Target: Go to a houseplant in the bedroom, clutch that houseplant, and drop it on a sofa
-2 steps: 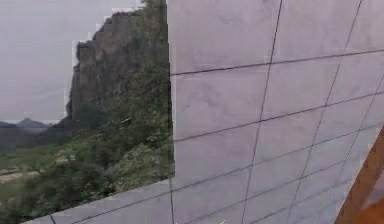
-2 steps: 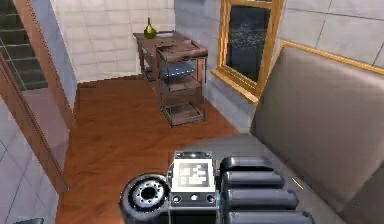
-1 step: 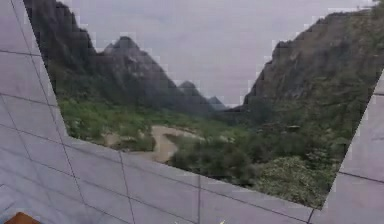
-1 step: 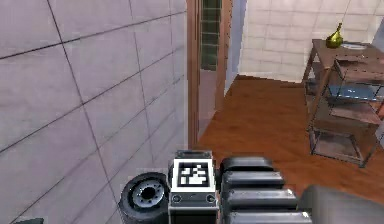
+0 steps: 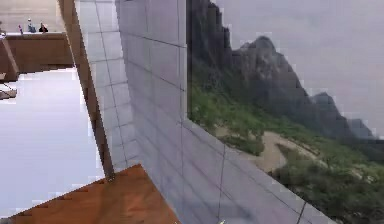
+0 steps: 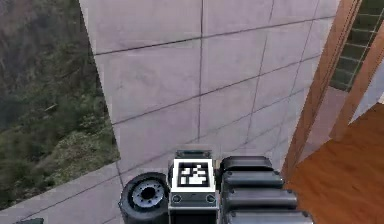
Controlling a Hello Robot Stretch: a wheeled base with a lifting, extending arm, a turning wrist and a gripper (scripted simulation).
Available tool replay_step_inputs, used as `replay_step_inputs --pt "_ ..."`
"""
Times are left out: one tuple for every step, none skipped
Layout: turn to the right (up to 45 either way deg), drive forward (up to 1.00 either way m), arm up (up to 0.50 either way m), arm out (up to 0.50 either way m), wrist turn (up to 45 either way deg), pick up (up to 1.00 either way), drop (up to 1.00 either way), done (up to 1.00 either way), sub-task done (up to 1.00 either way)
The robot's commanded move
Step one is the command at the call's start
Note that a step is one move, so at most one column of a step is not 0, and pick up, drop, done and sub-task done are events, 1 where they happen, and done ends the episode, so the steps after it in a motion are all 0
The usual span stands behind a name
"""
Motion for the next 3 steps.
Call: replay_step_inputs --pt "45.0 0.0 0.0 0.0 0.0 0.0 0.0 0.0 0.0" --pt "45.0 0.0 0.0 0.0 0.0 0.0 0.0 0.0 0.0" --pt "21.0 0.0 0.0 0.0 0.0 0.0 0.0 0.0 0.0"
